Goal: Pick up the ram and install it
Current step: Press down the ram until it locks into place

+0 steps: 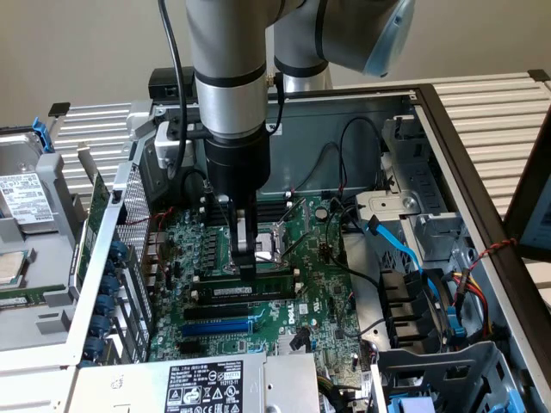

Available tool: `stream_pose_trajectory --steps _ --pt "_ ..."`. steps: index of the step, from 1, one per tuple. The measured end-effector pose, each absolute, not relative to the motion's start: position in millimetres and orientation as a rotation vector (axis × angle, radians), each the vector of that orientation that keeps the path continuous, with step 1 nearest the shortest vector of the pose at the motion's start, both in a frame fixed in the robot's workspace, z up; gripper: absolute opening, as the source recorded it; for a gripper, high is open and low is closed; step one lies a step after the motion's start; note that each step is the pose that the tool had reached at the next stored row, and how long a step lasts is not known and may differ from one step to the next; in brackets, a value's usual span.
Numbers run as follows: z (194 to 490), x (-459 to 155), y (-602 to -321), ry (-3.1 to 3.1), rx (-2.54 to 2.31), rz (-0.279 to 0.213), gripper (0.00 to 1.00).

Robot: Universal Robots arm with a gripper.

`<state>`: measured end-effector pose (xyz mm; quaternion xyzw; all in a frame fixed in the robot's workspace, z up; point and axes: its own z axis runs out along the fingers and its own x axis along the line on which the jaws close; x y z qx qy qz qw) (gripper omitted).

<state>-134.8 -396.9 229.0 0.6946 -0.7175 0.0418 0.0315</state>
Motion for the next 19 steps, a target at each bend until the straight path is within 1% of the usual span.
stream_pose_trajectory --steps 19 --pt "225.7 -135.2 -397.7 -2.207 2.144 0.13 0.11"
